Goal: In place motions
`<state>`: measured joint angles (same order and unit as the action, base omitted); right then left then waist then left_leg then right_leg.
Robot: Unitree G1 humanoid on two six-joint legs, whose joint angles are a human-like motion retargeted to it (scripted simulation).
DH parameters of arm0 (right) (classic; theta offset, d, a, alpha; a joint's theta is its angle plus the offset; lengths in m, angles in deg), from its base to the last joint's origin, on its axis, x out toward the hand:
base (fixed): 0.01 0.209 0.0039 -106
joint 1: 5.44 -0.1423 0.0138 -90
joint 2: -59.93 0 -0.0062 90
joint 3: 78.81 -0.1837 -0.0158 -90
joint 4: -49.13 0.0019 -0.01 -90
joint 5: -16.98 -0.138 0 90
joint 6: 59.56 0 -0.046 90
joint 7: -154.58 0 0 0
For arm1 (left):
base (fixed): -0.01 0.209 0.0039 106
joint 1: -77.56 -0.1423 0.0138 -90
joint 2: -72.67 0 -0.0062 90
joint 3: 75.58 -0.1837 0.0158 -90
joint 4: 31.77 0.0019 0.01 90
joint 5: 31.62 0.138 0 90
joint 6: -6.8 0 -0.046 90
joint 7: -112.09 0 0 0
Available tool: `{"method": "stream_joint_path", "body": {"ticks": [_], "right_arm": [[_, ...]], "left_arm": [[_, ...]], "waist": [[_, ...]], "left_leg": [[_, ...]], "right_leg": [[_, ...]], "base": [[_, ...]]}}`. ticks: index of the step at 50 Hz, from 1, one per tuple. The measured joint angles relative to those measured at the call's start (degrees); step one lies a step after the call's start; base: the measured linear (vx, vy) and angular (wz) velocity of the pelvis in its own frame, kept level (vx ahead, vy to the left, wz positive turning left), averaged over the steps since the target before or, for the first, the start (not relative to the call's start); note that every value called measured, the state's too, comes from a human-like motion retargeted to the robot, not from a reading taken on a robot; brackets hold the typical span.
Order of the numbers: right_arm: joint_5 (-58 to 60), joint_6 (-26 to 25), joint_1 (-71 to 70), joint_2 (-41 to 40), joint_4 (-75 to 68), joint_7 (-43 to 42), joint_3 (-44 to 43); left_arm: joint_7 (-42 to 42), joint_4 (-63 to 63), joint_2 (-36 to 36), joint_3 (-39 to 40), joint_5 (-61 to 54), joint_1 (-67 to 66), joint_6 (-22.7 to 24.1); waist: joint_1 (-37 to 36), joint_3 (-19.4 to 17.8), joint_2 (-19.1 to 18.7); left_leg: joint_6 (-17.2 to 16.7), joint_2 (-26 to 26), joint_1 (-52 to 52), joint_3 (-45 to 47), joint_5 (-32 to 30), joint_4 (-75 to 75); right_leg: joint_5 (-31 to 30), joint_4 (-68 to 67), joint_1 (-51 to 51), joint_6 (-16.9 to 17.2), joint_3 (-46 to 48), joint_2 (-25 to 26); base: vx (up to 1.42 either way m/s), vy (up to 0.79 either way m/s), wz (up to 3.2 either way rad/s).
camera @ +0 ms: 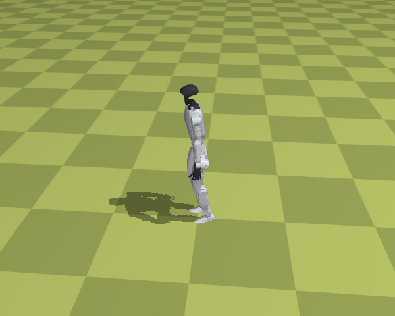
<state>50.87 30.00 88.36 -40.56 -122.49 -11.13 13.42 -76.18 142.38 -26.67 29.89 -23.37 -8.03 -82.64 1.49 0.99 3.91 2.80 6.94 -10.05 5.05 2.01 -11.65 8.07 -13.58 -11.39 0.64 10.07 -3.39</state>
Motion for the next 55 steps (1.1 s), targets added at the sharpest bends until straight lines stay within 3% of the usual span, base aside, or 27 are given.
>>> {"method": "stream_joint_path", "body": {"ticks": [3, 5, 8, 12, 15, 20, 24, 26, 28, 33, 40, 45, 50, 55], "right_arm": [[0.11, 0.97, -0.18, -0.20, 1.47, 0.66, 0.17], [0.70, 1.24, -0.56, 0.01, 2.34, 0.70, 0.70], [1.96, 1.40, -0.48, 0.68, 3.10, 0.43, 1.01], [-0.92, 1.59, -0.43, 1.54, 3.31, 0.64, 1.62], [-4.91, 2.19, -0.78, 2.17, 2.24, 1.35, 1.48], [-6.38, 1.11, -0.65, 3.46, 0.06, 1.48, 0.89], [-6.27, 0.75, -1.28, 4.27, -1.78, 0.44, 0.54], [-6.48, 0.70, -1.36, 4.56, -2.56, 0.59, 0.57], [-6.54, 0.61, -1.26, 4.70, -3.23, 0.68, 0.64], [-6.16, -0.38, -0.62, 4.16, -5.38, 0.79, -0.12], [-5.64, -0.29, 0.53, 4.09, -5.93, 0.52, 0.64], [-6.14, -1.09, 1.14, 3.37, -7.72, 1.14, 0.19], [-3.81, -0.74, 0.59, 2.96, -6.36, 1.95, 2.05], [-2.17, -0.28, -0.52, 3.34, -4.91, 1.15, 2.95]], "left_arm": [[0.38, 0.61, 0.01, -0.34, 0.59, -0.51, 0.12], [0.40, 0.89, 0.08, -0.29, 0.69, -0.56, 0.23], [0.18, 1.51, -0.07, -0.50, 0.45, -1.18, 0.30], [-0.48, 2.74, 0.61, -0.95, 0.73, -1.01, 0.13], [-0.59, 1.96, 1.70, -1.43, 1.59, -1.14, 0.17], [0.13, 0.89, 2.70, -0.13, 3.04, -3.16, 0.41], [0.18, 1.41, 2.72, 1.37, 2.63, -4.87, 0.44], [0.33, 1.78, 2.77, 1.83, 3.04, -5.75, 0.40], [0.41, 2.05, 2.91, 1.97, 3.46, -6.59, 0.37], [1.01, 3.29, 2.47, 2.11, 3.66, -6.86, -0.18], [0.34, 2.20, 1.52, 0.54, 3.65, -4.99, 0.13], [0.30, 0.70, 1.30, -1.13, 3.11, -4.74, 0.56], [0.59, -0.04, 0.95, 0.44, 1.91, -5.47, 0.58], [0.53, 1.44, -0.42, 1.13, 0.99, -5.14, 0.52]], "waist": [[-1.41, -0.43, 0.92], [-1.75, -1.06, 0.88], [1.67, -0.98, -0.76], [9.13, -1.58, -3.55], [10.25, -2.01, -4.10], [4.89, 0.47, -4.53], [1.98, 2.03, -4.82], [1.78, 2.54, -4.84], [2.11, 2.97, -4.19], [1.52, 4.17, -3.97], [9.32, 3.30, -7.44], [7.13, 3.97, -4.50], [6.37, 4.41, 1.90], [2.01, 2.70, 1.71]], "left_leg": [[0.18, 2.32, -0.10, -14.31, -0.39, -0.29], [-0.85, 1.86, 0.88, -17.41, 0.59, 0.55], [1.81, -0.12, 2.16, -11.90, 3.12, 2.16], [0.82, -3.78, 3.28, -7.53, 3.95, 3.63], [1.06, -5.63, 4.62, 0.16, 4.98, 4.90], [-0.33, -9.00, 6.27, 17.82, 7.52, 6.08], [-2.20, -9.74, 9.38, 30.53, 8.89, 8.06], [-3.04, -9.42, 11.00, 35.10, 9.46, 8.87], [-3.79, -8.38, 12.26, 38.06, 10.08, 9.12], [-5.25, -8.27, 14.13, 44.06, 9.69, 9.63], [-6.98, -11.44, 16.07, 45.60, 9.49, 9.17], [-4.87, -11.57, 16.92, 49.33, 8.25, 4.23], [4.95, -11.75, 11.70, 45.44, 10.36, -11.45], [1.27, -5.35, 0.53, 20.98, 10.50, -12.13]], "right_leg": [[-1.12, -0.35, -1.22, -0.34, -4.82, 0.73], [-1.38, -1.21, -2.13, -0.42, -7.81, 1.73], [-2.28, -1.17, -3.06, -0.42, -10.54, 3.67], [-5.54, 1.22, -3.76, 1.05, -12.40, 5.53], [-4.38, 2.71, -3.69, 1.28, -10.43, 5.19], [0.89, -0.42, -0.45, 1.81, 22.66, -2.84], [-0.29, -2.51, 2.25, 1.14, 31.97, -4.54], [-1.17, -2.07, 2.93, 0.72, 31.02, -4.83], [-1.26, 0.48, 3.67, 3.15, 27.26, -4.92], [-3.40, 5.35, 2.91, 0.51, 22.88, -2.13], [-5.11, 9.89, 4.41, -0.20, 20.32, 2.07], [-4.81, 9.82, 4.00, -1.26, 16.83, 0.77], [-5.20, 9.74, 3.51, -1.14, 12.87, -5.25], [-5.86, 10.06, 3.26, -1.99, 8.93, -3.46]], "base": [[-0.08, -0.02, -1.94], [-0.10, -0.03, -1.91], [-0.08, -0.02, -1.35], [-0.21, -0.04, -1.16], [-0.19, 0.06, -2.32], [-0.07, 0.11, -3.24], [0.01, 0.17, -2.88], [0.08, 0.17, -2.03], [0.10, 0.14, -1.59], [0.05, 0.10, -1.36], [0.00, 0.08, -0.12], [0.05, 0.05, -0.53], [0.01, 0.06, -0.60], [-0.06, 0.10, -0.92]]}}
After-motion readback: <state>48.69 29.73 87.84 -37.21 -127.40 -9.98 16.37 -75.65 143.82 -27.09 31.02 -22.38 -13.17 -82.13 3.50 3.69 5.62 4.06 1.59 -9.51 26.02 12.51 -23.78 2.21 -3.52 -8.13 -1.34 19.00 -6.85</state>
